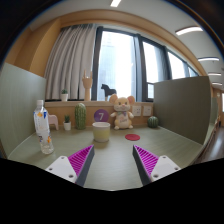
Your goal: Pour water
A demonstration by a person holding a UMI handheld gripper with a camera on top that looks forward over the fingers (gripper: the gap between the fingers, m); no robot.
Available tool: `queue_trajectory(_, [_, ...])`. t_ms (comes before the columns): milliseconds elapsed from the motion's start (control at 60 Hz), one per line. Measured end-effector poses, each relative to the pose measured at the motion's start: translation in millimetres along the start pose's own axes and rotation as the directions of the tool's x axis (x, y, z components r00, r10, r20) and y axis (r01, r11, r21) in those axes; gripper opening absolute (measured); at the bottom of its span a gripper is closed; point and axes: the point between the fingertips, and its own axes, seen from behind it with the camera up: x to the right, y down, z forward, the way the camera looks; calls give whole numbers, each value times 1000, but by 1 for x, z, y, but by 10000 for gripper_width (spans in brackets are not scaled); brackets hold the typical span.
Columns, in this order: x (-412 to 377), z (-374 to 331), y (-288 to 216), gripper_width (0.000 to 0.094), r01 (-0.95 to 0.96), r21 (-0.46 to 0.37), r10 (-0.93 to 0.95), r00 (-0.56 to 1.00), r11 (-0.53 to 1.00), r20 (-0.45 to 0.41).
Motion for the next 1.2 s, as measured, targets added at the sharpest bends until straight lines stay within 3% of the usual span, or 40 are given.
queue_trajectory(533, [-233,-2,-11,792,-2,-7,5,937,1000,349])
queue_trajectory(983, [-307,84,-31,779,6,21,-13,925,1000,380])
queue_trajectory(1083, [-318,94,-32,692,6,29,-17,919,1000,393])
queue_trajectory(1200, [-308,102,-32,548,60,53,-74,937,997,342])
